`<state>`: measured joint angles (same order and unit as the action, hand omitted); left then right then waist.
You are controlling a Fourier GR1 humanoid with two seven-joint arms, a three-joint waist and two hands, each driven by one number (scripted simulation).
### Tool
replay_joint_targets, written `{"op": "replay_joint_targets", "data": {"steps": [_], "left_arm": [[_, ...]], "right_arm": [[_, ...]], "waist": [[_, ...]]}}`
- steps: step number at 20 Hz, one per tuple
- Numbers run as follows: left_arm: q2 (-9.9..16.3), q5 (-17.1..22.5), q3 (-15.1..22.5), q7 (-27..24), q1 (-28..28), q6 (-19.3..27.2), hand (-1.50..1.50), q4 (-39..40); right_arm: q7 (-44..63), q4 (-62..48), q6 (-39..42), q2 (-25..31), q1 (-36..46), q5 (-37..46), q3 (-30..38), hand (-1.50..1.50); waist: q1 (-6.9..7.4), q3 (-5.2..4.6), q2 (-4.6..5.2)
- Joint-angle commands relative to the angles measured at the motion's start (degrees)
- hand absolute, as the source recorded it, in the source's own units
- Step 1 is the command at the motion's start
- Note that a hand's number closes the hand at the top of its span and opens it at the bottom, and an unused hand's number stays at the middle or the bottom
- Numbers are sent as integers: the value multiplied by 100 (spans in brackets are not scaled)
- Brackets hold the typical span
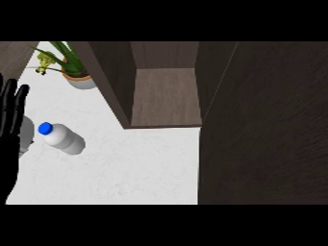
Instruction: Pick up the bottled water, place it into the cabinet and close the cabinet
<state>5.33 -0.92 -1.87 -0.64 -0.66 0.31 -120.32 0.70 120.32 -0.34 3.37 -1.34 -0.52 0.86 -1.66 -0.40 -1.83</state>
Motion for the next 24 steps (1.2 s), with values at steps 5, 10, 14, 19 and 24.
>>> {"op": "replay_joint_targets", "data": {"steps": [5,10,14,19,24], "left_arm": [[-441,-1028,-352,152,169,1202,-150,-80],[-525,258,-553,1115,68,2144,-150,-11],[-530,97,-17,1398,854,2374,-150,-1051],[-532,-247,836,1181,1558,2841,-150,-1528],[-533,-679,1041,1517,1417,3053,-150,-1596]], "right_arm": [[20,653,234,143,-998,317,-294,-150],[615,1283,847,116,-1670,-782,-748,-150],[663,1976,1103,329,-2464,-974,-667,-150],[1049,2683,1006,209,-2769,-902,-830,-150],[650,2783,1368,252,-3394,-1118,-745,-150]], "waist": [[104,44,163],[44,41,150],[129,43,153],[149,40,161],[112,43,163]]}}
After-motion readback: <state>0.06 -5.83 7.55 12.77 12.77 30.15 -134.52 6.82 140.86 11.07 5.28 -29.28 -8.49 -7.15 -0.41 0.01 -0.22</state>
